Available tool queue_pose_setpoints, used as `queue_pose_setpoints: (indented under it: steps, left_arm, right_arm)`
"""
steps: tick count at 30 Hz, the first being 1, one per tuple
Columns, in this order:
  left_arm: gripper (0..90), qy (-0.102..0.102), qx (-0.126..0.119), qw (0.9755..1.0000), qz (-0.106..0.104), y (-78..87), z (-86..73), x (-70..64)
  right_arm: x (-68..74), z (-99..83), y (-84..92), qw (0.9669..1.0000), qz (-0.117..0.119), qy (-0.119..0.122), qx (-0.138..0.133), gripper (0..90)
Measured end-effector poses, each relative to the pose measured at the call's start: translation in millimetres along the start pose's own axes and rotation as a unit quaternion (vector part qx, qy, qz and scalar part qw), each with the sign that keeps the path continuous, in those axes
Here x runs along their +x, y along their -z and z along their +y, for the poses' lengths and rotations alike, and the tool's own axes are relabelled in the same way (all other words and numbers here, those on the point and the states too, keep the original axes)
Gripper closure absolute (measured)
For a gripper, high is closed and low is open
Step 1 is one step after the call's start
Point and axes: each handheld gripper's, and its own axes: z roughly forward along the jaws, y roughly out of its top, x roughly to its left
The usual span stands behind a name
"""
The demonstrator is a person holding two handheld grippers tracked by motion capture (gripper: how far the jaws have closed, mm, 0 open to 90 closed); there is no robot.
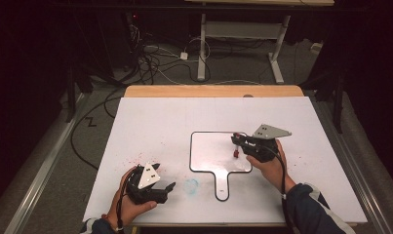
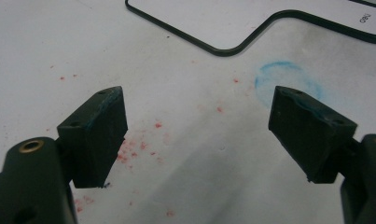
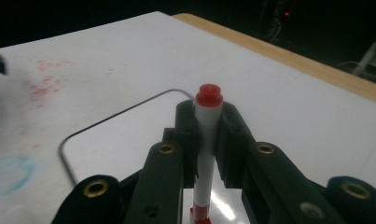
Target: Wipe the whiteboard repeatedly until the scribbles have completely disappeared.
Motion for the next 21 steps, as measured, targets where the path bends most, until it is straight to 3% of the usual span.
queue_pose_setpoints:
  steps: [2,5,10,13,15,21]
  left_arm:
    - [18.6,-0.001,0.001,1.0,0.0,0.0,0.3,-0.8]
    - [18.7,-0.003,0.0,1.0,-0.001,0.1,0.8,-1.5]
    - [18.6,-0.004,0.001,1.0,-0.003,-1.2,1.2,-1.2]
    - [18.7,-0.004,0.001,1.0,-0.004,-2.0,1.1,-0.4]
    - [18.7,-0.004,0.002,1.0,-0.004,-2.0,1.2,-0.6]
    - [18.6,-0.004,0.002,1.0,-0.005,-2.1,1.1,-1.2]
  right_arm:
    - [9.3,-0.7,3.9,0.9999,0.011,0.004,0.003,81.4]
    - [13.5,-1.2,7.2,0.9997,0.001,0.021,0.008,81.4]
    - [-6.0,-3.8,7.9,0.9978,-0.058,0.03,0.007,81.4]
    - [-19.3,-6.1,9.8,0.9967,-0.078,0.022,0.003,81.4]
    - [-24.8,-7.0,10.1,0.9974,-0.072,0.001,-0.004,81.4]
    - [-15.7,-9.0,7.1,0.999,-0.04,0.004,-0.02,81.4]
